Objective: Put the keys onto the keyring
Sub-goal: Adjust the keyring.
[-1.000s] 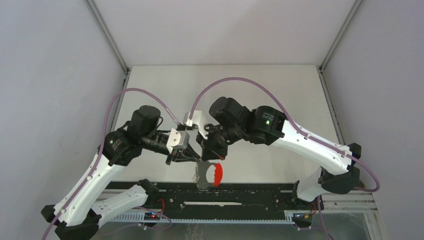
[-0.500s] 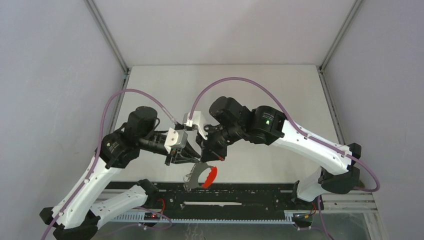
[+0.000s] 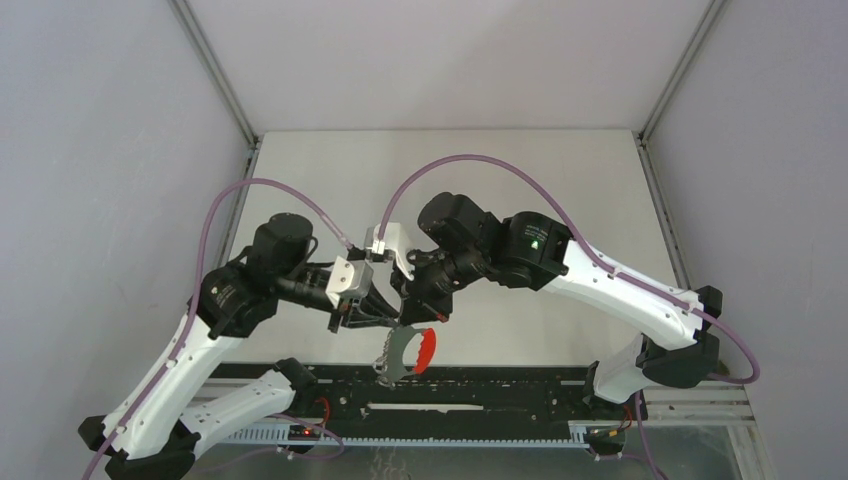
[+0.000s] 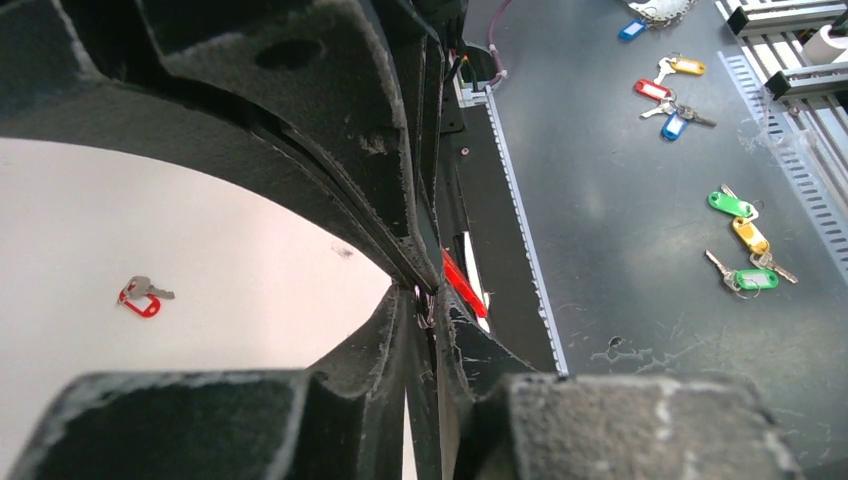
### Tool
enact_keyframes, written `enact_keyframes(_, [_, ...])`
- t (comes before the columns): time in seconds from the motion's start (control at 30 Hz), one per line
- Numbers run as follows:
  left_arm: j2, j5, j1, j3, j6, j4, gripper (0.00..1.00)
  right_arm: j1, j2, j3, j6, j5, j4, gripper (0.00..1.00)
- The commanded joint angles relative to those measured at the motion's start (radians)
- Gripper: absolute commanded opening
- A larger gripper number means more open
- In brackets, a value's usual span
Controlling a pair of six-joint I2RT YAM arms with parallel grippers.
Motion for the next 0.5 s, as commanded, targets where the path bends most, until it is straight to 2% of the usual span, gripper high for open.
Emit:
enact_keyframes(0.0, [0.014, 0.001, -0.001, 0.062, 0.029, -0.054, 0.15, 0.016, -0.026, 0.013, -0.028, -0.054, 0.029, 0.00])
enact_keyframes(0.07, [0.020, 0.008, -0.001, 0.078, 0.030, -0.070, 0.18, 0.016, -0.024, 0.014, -0.037, -0.058, 0.019, 0.00])
enact_keyframes(0.17, [0.022, 0.033, -0.001, 0.097, 0.005, -0.074, 0.34, 0.015, -0.022, 0.013, -0.046, -0.062, 0.009, 0.00])
enact_keyframes(0.2, [0.021, 0.041, -0.001, 0.101, 0.001, -0.074, 0.36, 0.015, -0.024, 0.011, -0.047, -0.065, 0.010, 0.00])
enact_keyframes(0.3, [0.017, 0.060, -0.001, 0.106, -0.013, -0.076, 0.38, 0.015, -0.029, 0.004, -0.047, -0.068, 0.019, 0.00])
enact_keyframes(0.47, [0.019, 0.062, -0.001, 0.092, -0.012, -0.074, 0.37, 0.015, -0.032, 0.005, -0.040, -0.070, 0.029, 0.00])
